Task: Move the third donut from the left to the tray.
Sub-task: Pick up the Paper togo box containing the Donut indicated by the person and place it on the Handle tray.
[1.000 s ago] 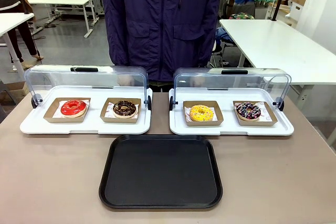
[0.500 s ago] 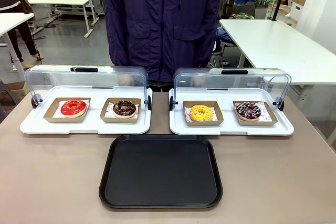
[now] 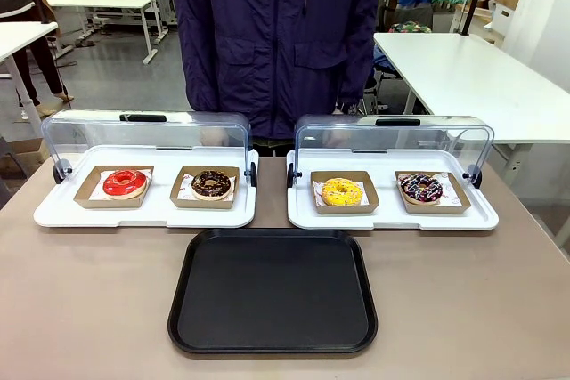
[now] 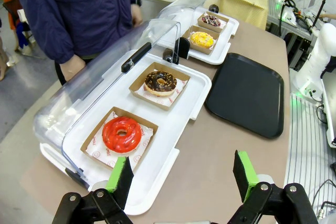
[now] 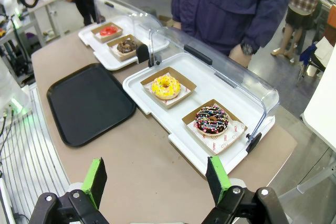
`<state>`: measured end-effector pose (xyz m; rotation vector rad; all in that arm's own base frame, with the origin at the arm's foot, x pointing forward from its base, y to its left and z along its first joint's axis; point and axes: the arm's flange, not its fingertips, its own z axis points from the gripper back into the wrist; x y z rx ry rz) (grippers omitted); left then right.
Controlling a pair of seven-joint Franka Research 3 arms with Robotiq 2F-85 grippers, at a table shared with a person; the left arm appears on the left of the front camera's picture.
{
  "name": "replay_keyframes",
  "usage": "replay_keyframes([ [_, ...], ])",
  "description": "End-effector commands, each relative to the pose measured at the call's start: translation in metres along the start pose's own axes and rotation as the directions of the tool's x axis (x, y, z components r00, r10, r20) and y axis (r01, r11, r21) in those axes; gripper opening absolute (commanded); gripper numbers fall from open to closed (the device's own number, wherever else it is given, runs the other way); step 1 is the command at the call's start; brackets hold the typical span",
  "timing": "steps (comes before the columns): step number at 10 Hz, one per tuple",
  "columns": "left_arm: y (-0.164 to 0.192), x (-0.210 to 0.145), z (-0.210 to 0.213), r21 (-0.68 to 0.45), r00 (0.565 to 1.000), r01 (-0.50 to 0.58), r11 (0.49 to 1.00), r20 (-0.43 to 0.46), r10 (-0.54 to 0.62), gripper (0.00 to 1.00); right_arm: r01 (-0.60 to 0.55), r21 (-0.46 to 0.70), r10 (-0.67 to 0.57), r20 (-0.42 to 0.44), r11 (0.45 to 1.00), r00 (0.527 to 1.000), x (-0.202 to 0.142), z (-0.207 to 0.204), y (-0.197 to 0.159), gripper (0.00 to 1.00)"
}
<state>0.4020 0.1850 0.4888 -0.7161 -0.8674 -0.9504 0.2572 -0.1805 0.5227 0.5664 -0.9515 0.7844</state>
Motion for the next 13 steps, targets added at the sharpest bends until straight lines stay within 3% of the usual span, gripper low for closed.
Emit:
replay_keyframes([
  [1,-0.0013,0.0010,0.0010,-0.007,1.000,0.008,1.000,0.000,-0.008,1.00,-0.023,-0.002,0.023,0.023,1.000,0.999,0.0030,-0.0007,-0.0010,1.00],
  [13,-0.0013,0.0010,0.0010,-0.007,1.000,0.008,1.000,0.000,-0.008,1.00,-0.023,-0.002,0.023,0.023,1.000,0.999,0.0030,-0.0007,-0.0010,1.00],
])
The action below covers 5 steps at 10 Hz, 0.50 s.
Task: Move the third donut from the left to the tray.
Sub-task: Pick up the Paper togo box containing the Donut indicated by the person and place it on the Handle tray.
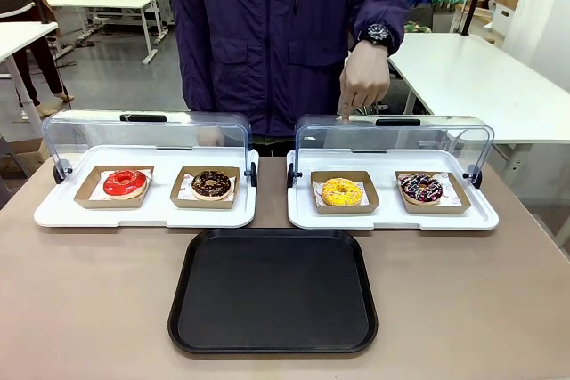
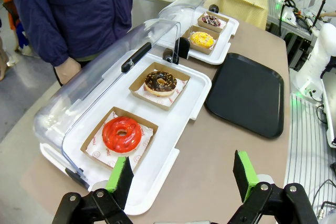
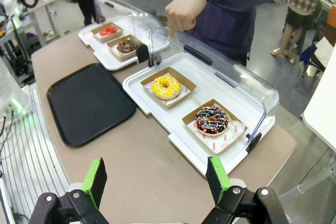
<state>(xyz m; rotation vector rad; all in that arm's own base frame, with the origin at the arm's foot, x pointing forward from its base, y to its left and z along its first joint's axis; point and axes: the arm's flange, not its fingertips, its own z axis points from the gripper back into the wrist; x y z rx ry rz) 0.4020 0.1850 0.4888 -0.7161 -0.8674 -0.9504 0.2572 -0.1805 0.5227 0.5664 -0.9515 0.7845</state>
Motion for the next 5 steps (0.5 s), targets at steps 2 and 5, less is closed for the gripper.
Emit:
replay_keyframes([
  [2,-0.0013,0.0010,0.0010,-0.007,1.000,0.008,1.000,0.000,-0.008,1.00,-0.023,-0.002,0.023,0.023,1.000,0.999,0.0030,-0.0007,-0.0010,1.00],
  [5,-0.0013,0.0010,0.0010,-0.007,1.000,0.008,1.000,0.000,-0.008,1.00,-0.023,-0.002,0.023,0.023,1.000,0.999,0.0030,-0.0007,-0.0010,1.00],
])
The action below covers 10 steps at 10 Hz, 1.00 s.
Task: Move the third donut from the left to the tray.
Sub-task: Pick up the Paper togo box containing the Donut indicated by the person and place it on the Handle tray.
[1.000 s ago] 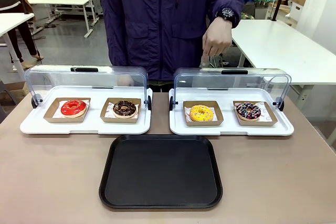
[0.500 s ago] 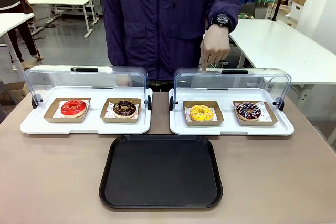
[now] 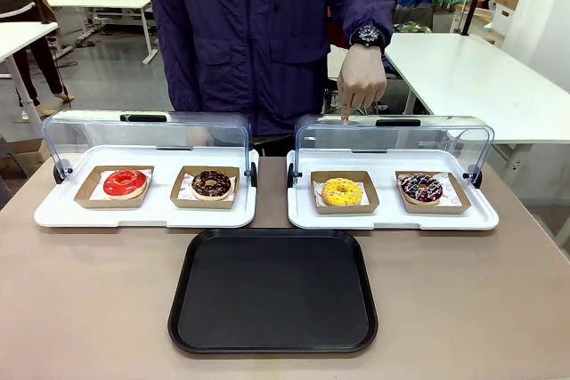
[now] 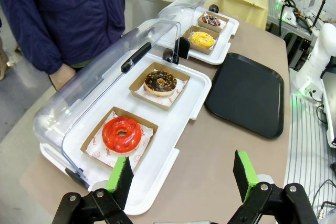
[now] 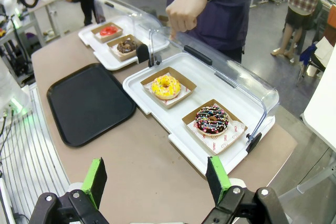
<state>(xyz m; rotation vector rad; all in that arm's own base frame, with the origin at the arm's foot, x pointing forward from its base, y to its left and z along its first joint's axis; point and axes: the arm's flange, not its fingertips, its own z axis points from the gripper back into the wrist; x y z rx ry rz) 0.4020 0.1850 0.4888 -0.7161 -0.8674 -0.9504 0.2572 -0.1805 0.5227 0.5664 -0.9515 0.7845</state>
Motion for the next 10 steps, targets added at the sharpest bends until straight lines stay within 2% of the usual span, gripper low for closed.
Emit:
replay_keyframes([
  [1,-0.001,0.001,0.001,-0.007,1.000,0.008,1.000,0.000,-0.008,1.00,-0.023,-0.002,0.023,0.023,1.000,0.999,0.003,-0.001,-0.001,1.00],
  [8,-0.001,0.001,0.001,-0.007,1.000,0.008,1.000,0.000,-0.008,1.00,-0.023,-0.002,0.023,0.023,1.000,0.999,0.003,-0.001,-0.001,1.00],
  [9,-0.001,0.001,0.001,-0.007,1.000,0.008,1.000,0.000,-0.008,1.00,0.000,0.000,0.000,0.000,1.000,1.000,0.000,0.000,0.000,1.00],
  [10,-0.001,0.001,0.001,-0.007,1.000,0.008,1.000,0.000,-0.008,1.00,-0.037,0.013,0.037,-0.071,0.999,0.997,0.020,0.010,-0.023,1.00],
])
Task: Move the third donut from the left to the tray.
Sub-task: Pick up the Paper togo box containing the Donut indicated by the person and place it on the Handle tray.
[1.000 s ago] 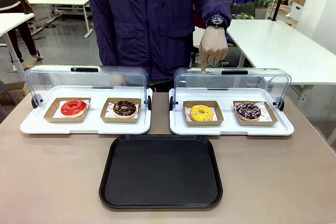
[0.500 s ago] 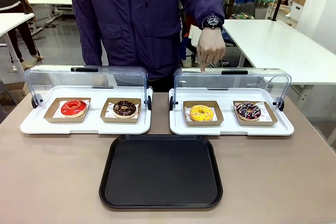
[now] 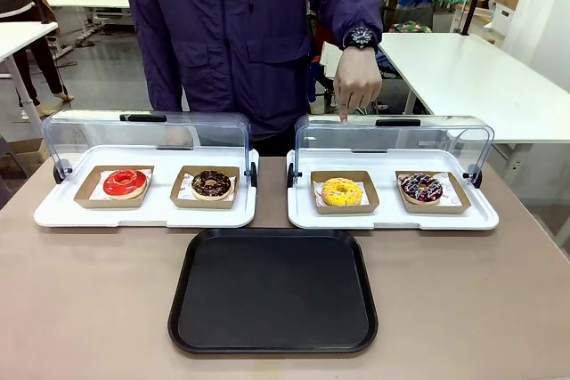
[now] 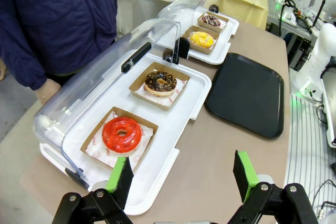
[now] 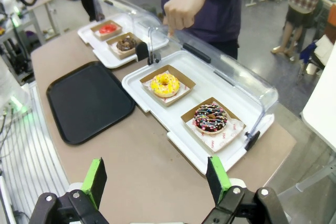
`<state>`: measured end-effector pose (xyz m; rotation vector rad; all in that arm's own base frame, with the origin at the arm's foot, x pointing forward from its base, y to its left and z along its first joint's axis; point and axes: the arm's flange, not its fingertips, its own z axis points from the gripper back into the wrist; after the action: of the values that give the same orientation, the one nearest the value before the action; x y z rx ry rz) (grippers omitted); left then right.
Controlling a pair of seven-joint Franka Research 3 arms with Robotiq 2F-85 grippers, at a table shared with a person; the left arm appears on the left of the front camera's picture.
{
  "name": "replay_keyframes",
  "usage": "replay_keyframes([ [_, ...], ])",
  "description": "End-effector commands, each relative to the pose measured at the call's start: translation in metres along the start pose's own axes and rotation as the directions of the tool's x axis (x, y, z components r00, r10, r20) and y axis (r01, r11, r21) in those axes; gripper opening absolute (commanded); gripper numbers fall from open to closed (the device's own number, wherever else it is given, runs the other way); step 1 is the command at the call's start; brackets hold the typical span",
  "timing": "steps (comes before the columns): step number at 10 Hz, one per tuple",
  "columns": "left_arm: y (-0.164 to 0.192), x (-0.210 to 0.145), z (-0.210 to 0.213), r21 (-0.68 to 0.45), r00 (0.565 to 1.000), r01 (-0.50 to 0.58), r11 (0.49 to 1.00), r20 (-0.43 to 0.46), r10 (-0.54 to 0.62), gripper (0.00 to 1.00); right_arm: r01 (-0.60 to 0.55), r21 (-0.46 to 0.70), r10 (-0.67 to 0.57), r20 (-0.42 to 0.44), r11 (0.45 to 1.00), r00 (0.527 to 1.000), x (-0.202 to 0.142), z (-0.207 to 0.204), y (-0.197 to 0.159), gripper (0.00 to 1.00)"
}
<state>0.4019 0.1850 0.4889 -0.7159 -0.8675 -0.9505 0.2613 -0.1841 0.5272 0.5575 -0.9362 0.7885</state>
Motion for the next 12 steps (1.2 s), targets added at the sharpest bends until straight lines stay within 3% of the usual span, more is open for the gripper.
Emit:
replay_keyframes([
  [1,-0.001,0.001,0.001,-0.007,1.000,0.008,1.000,0.000,-0.008,1.00,-0.048,0.029,0.050,-0.099,0.998,0.994,0.036,0.013,-0.040,1.00],
  [4,-0.001,0.001,0.001,-0.007,1.000,0.008,1.000,0.000,-0.008,1.00,-0.138,0.105,0.158,-0.208,0.985,0.965,0.103,0.002,-0.091,1.00],
  [8,-0.001,0.001,0.001,-0.007,1.000,0.008,1.000,0.000,-0.008,1.00,-0.223,0.228,0.285,-0.291,0.948,0.913,0.160,-0.064,-0.096,1.00],
  [9,-0.001,0.001,0.001,-0.007,1.000,0.008,1.000,0.000,-0.008,1.00,-0.290,0.240,0.345,-0.234,0.926,0.909,0.162,-0.070,-0.089,1.00],
  [10,-0.001,0.001,0.001,-0.007,1.000,0.008,1.000,0.000,-0.008,1.00,-0.193,0.208,0.244,-0.260,0.959,0.934,0.158,-0.062,-0.096,1.00],
  [12,-0.001,0.001,0.001,-0.007,1.000,0.008,1.000,0.000,-0.008,1.00,-0.193,0.208,0.244,-0.260,0.959,0.934,0.158,-0.062,-0.096,1.00],
])
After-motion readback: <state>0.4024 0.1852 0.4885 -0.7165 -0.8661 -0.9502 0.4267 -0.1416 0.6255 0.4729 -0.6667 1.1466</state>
